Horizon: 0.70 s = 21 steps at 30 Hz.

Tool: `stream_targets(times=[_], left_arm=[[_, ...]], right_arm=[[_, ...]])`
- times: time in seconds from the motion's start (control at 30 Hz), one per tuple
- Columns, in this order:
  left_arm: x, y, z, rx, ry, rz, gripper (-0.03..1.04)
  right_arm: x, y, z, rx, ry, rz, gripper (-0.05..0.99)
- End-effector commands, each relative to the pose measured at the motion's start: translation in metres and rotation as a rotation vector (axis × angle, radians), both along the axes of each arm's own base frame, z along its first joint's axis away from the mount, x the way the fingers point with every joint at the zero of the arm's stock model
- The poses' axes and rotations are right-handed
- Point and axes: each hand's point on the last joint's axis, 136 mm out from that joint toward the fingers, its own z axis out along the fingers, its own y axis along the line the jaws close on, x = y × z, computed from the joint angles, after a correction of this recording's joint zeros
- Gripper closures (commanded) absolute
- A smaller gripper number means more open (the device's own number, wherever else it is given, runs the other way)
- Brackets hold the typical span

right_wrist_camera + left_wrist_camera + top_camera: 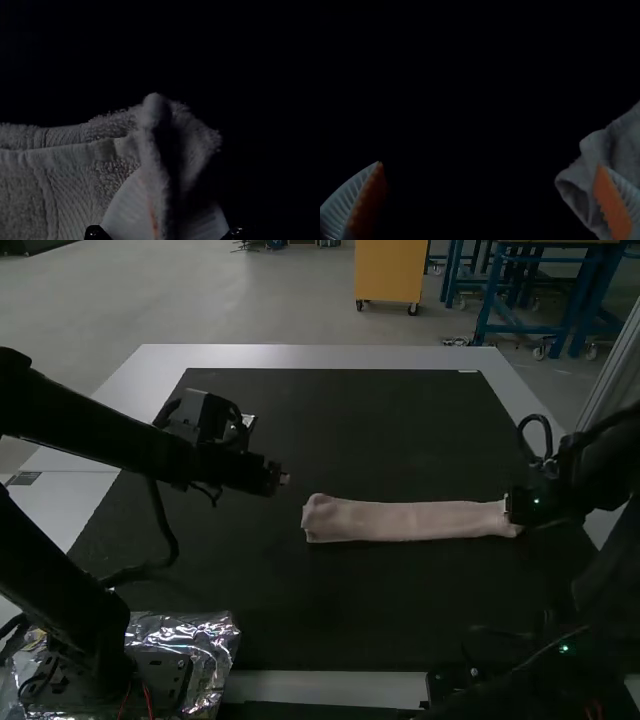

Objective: Fold the towel.

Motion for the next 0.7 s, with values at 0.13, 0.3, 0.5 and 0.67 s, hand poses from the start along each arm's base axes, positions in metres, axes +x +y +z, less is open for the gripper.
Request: stream_targets(times=[0.13,0.3,0.5,0.67], left_arm=[[0.011,-0.001,0.026,-0.027,-0.067,0.008,0.05],[0.013,-0.002,0.028,-0.03,-0.076,0.008,0.05],[0.016,-0.003,0.033,-0.034,-0.087,0.008,0.05],[0.017,-0.003,0.035,-0.036,-0.091,0.01,0.05]], right_arm=[[-0.017,0.019,-0.011,0.097,0.072,0.055,0.96],[0.0,-0.003,0.046,0.078,-0.03,0.007,0.96],[0.007,0.003,0.1,0.107,-0.097,0.019,0.96],[0.003,0.034,0.106,0.167,-0.085,0.064,0.96]])
